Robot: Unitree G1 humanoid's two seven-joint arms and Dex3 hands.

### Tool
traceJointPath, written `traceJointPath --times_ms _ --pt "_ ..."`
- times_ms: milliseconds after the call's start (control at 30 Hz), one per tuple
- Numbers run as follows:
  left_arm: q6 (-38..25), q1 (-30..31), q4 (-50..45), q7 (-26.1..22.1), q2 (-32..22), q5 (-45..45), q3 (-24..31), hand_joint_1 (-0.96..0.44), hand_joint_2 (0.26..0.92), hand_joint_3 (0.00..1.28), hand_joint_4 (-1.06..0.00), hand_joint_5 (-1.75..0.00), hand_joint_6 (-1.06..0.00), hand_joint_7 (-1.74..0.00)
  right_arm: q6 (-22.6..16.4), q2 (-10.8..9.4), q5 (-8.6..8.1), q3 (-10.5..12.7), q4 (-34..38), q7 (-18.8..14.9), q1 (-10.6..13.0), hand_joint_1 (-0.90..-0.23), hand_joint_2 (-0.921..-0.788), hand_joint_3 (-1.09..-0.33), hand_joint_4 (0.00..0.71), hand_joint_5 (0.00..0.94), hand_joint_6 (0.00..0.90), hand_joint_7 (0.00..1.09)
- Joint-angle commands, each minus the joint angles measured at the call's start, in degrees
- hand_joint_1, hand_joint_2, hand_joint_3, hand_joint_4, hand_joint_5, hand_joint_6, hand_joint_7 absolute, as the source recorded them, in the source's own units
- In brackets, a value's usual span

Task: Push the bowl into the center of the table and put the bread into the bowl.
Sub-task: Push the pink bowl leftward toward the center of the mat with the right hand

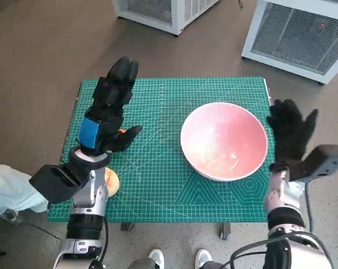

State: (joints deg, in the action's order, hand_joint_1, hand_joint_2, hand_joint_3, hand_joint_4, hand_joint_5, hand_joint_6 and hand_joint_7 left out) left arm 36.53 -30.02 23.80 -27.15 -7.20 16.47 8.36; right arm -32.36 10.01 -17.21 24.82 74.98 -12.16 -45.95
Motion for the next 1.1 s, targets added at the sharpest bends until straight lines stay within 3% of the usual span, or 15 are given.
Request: traceJointPath --times_ms 33,300,567,1100 --pt "0.17 1.53 -1.89 0.05 -0.76 0.52 0.45 -0.56 0.921 0.25 -0.10 0.00 -0.04 -0.32 3.10 -1.63 0.12 0.87 1.22 0.09 -0.16 -0.560 -0.921 -0.809 0.262 0.004 0.277 0.24" --pt "-0.63 2.63 -3.32 0.03 -1.27 1.23 0.88 -0.56 0.921 0.25 -0.11 0.00 -0.04 -0.32 4.60 -3.51 0.44 0.80 1.12 -0.04 -1.35 -0.546 -0.921 -0.853 0.262 0.002 0.287 0.22" --pt "-0.74 3.64 -4.28 0.17 -1.78 1.46 1.00 -0.57 0.921 0.25 -0.11 0.00 -0.04 -0.32 5.69 -5.74 0.03 1.42 1.02 -0.46 -3.07 -0.545 -0.921 -0.840 0.256 0.001 0.313 0.22" --pt "-0.14 4.54 -4.48 0.86 -1.48 1.01 1.00 -0.56 0.921 0.24 -0.12 0.00 -0.05 -0.31 7.73 -9.68 1.13 0.88 1.40 1.13 -6.40 -0.555 -0.921 -0.860 0.253 0.006 0.310 0.19"
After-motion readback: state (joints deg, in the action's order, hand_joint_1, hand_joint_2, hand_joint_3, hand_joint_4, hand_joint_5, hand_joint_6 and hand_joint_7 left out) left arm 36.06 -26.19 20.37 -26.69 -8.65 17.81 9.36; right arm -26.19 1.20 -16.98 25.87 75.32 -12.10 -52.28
